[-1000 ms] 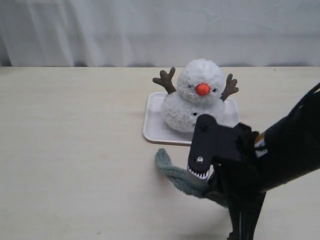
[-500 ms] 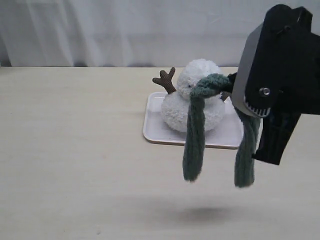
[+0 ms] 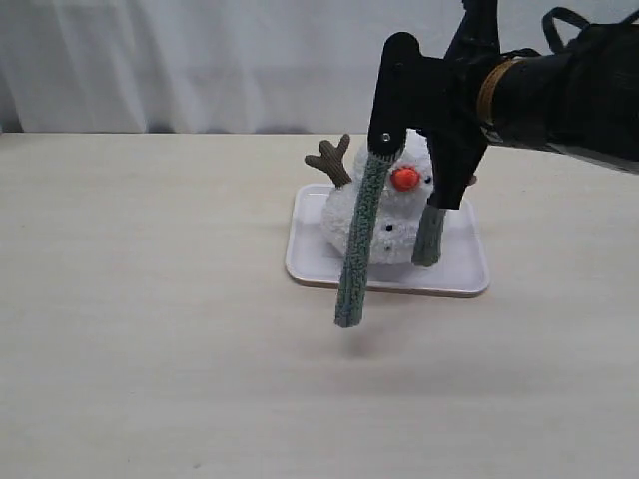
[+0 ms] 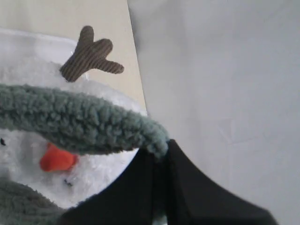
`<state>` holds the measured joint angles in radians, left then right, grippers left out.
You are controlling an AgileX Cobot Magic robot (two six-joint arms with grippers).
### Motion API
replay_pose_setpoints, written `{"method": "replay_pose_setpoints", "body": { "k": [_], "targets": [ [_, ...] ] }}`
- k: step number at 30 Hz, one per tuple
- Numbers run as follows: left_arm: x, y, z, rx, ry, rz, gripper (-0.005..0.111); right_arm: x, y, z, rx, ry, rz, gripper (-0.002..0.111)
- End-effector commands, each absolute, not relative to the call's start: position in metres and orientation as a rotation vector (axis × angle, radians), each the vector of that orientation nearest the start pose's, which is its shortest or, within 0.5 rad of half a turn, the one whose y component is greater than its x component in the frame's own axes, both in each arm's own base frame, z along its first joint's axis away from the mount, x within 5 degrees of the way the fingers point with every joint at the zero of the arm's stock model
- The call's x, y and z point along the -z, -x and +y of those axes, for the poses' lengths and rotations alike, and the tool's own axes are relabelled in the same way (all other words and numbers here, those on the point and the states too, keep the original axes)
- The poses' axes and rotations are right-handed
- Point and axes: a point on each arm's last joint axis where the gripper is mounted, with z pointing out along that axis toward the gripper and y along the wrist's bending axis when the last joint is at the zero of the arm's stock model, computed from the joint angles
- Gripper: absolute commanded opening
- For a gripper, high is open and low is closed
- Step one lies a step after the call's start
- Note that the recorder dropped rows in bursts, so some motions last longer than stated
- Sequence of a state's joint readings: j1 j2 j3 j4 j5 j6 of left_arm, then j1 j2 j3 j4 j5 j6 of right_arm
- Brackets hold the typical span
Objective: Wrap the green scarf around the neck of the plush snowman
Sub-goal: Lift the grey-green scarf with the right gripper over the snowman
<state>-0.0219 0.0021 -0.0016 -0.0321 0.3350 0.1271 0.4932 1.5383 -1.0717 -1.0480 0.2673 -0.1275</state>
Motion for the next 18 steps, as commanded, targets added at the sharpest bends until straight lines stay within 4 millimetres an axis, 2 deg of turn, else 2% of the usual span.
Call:
{"method": "replay_pose_setpoints", "body": {
  "k": [1,3,8,10,18],
  "targets": [
    [-0.184,-0.054,-0.003,-0.035,-0.115,1.804,0.000,-0.276,-0.346,0.142,0.617,1.454,1.571,0.004],
    [-0.184,-0.054,-0.003,-0.035,-0.115,1.804,0.000,-0.271,-0.363,0.140,0.617,1.441,1.581,0.004],
    [-0.184,-0.054,-0.003,-0.035,-0.115,1.804,0.000,-0.282,-0.376,0.144,0.618,1.403,1.543,0.004],
    [-0.184,-0.054,-0.003,-0.035,-0.115,1.804,0.000,-0.286,-0.382,0.139,0.621,1.372,1.549,0.004],
    [-0.184,-0.054,-0.002,-0.036,-0.113,1.804,0.000,-0.263,-0.398,0.119,0.514,1.196,1.729,0.004]
  ]
}}
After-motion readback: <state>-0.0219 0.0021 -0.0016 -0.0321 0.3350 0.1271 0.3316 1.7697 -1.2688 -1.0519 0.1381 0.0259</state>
